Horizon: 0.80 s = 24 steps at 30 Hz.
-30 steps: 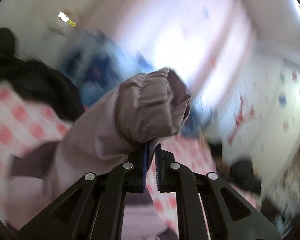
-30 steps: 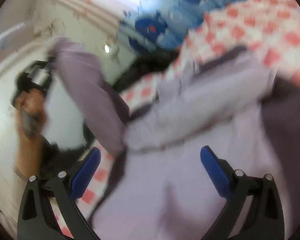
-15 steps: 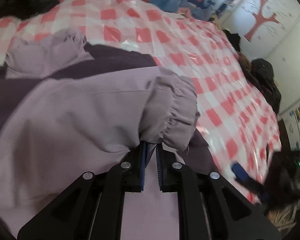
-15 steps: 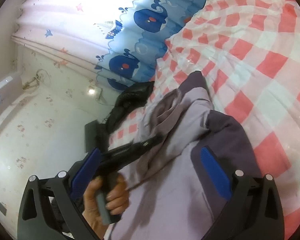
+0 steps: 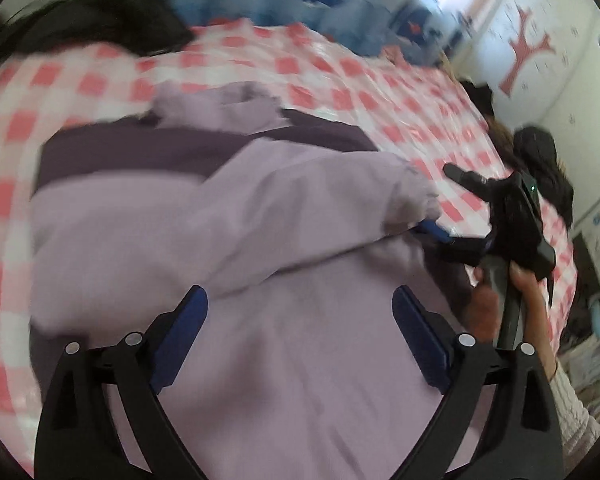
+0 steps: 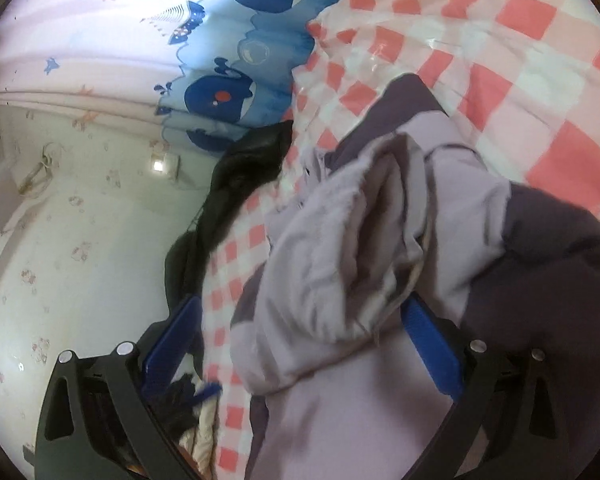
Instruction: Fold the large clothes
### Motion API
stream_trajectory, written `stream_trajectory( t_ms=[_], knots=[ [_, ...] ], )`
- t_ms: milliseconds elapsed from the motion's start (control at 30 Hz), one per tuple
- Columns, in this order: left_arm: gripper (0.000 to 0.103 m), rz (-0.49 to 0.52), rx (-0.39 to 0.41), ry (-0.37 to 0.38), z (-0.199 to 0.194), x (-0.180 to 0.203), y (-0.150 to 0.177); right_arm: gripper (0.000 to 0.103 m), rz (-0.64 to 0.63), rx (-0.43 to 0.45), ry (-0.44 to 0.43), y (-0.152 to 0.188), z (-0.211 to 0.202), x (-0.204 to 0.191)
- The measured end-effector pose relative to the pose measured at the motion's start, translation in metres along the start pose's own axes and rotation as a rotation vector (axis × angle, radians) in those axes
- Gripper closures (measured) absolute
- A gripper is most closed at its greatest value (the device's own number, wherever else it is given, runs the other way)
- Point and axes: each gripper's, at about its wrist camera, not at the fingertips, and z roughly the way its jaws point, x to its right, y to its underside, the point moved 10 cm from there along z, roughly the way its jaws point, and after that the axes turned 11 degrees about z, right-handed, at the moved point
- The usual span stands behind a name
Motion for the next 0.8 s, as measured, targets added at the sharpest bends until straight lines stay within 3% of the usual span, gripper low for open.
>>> stream_trajectory(
  t_ms=[33, 67, 100, 133, 167, 233, 333, 433, 533, 600, 667, 767, 800],
  knots=[
    [0.013, -0.016, 0.012, -0.001, -0.004, -0.011, 0.009, 0.044, -0.047, -0.012, 0.046, 0.001, 0.004, -0.004],
    [0.013, -0.038, 0.03, -0.01, -0.012, -0.024, 0.017, 0.053, -0.066, -0.02, 0.078, 0.0, 0.009, -0.003],
    [0.013, -0.056, 0.043, -0.031, -0.018, -0.038, 0.023, 0.068, -0.094, -0.035, 0.12, -0.001, 0.016, -0.004],
    [0.013, -0.076, 0.057, -0.055, -0.024, -0.052, 0.027, 0.076, -0.125, -0.038, 0.151, -0.003, 0.021, -0.006],
    [0.013, -0.099, 0.073, -0.069, -0.03, -0.064, 0.028, 0.077, -0.168, -0.032, 0.185, -0.007, 0.024, -0.01],
    [0.013, -0.146, 0.103, -0.084, -0.039, -0.083, 0.027, 0.083, -0.259, 0.003, 0.177, -0.016, 0.022, -0.036],
    [0.012, -0.199, 0.251, -0.088, -0.07, -0.108, 0.004, 0.087, -0.447, 0.114, 0.072, -0.026, -0.004, -0.102],
    [0.008, -0.224, 0.365, -0.116, -0.08, -0.128, -0.017, 0.087, -0.468, 0.168, 0.028, -0.044, -0.018, -0.112],
    [0.008, -0.28, 0.316, -0.1, -0.045, -0.146, -0.016, 0.087, -0.37, 0.109, 0.155, -0.064, 0.004, -0.041],
    [0.008, -0.346, 0.196, -0.098, 0.003, -0.164, 0.001, 0.087, -0.316, 0.032, 0.314, -0.064, 0.025, 0.026],
    [0.008, -0.361, 0.072, -0.129, 0.042, -0.176, 0.021, 0.084, -0.286, -0.042, 0.39, -0.059, 0.036, 0.065],
    [0.008, -0.326, 0.009, -0.164, 0.043, -0.172, 0.036, 0.071, -0.242, -0.073, 0.362, -0.057, 0.02, 0.06],
    [0.008, -0.331, 0.006, -0.143, 0.034, -0.167, 0.039, 0.061, -0.266, -0.081, 0.366, -0.054, 0.009, 0.052]
  ],
)
